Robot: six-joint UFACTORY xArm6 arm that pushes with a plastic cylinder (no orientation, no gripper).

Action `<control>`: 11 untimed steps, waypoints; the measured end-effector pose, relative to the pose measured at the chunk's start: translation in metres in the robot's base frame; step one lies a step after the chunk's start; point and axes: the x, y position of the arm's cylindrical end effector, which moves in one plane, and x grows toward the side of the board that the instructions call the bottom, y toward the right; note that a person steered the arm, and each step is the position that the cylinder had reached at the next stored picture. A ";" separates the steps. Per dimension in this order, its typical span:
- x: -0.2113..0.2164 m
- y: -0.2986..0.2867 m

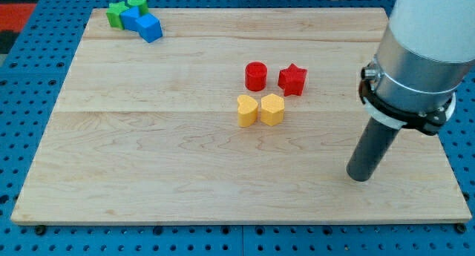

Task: Slide the red star towards the red circle

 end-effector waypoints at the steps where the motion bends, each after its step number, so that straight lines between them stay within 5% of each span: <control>1: 0.000 0.012; 4: -0.014 0.051; 6: -0.072 0.054; 9: -0.155 -0.002; 11: -0.156 -0.031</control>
